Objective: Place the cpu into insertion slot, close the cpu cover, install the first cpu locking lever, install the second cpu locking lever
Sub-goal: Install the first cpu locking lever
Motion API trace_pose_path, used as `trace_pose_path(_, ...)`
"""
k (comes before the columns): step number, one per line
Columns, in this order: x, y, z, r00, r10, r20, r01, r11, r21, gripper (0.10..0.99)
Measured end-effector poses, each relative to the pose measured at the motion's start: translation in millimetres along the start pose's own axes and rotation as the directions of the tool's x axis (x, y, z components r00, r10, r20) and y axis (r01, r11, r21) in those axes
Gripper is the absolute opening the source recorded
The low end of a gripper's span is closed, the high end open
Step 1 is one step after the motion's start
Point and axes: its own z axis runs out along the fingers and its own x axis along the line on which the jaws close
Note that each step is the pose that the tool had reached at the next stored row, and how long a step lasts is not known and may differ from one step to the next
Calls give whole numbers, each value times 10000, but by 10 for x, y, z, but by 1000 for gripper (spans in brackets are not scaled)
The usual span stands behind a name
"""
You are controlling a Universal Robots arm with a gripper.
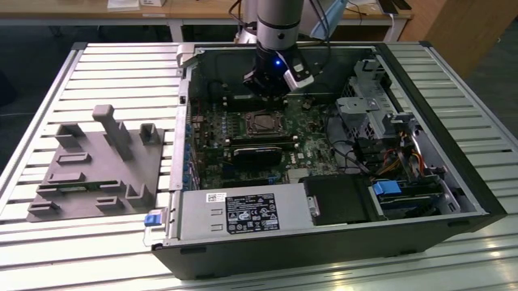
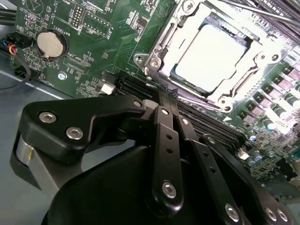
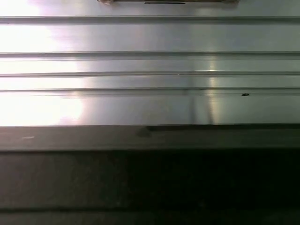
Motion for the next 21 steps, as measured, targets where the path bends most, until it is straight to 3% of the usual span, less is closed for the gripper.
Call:
trace_pose_path(14, -6, -3, 63, 10000, -3, -13, 3, 9999, 106, 106)
trace_pose_path(21, -8, -3, 76, 10000, -7, -6, 7, 9996, 277, 106)
